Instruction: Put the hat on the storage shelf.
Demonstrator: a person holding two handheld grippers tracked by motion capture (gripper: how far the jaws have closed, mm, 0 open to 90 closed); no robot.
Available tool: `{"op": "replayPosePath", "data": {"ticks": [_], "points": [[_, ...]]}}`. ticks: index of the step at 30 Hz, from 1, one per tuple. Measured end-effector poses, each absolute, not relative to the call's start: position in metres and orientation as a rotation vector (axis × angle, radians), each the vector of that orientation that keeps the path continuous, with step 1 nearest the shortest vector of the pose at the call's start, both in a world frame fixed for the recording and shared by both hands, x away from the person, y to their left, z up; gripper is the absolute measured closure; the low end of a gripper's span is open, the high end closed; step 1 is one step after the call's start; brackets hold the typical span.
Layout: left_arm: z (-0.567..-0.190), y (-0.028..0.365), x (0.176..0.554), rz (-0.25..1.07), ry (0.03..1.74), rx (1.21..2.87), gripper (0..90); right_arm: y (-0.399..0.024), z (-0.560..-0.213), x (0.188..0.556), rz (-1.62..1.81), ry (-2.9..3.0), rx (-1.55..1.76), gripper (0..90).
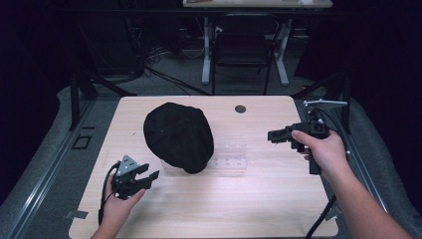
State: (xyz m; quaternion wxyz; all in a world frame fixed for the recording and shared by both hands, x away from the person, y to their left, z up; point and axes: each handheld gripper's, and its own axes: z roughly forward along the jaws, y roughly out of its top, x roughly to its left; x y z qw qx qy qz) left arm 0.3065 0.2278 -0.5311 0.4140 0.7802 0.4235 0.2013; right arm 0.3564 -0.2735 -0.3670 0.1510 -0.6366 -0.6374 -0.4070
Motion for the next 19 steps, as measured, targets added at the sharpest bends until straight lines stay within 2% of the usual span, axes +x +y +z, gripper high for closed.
{"op": "replayPosePath", "data": {"ticks": [14, 19], "points": [[-0.534, 0.225, 0.306, 0.504, 1.053, 1.966, 50.2, -0.275, -0.406, 0.345, -1.151, -1.886, -1.859, 71.2], [-0.533, 0.222, 0.305, 0.506, 1.022, 1.962, 47.9, -0.271, -0.419, 0.335, -1.18, -1.993, -1.887, 67.0]]}}
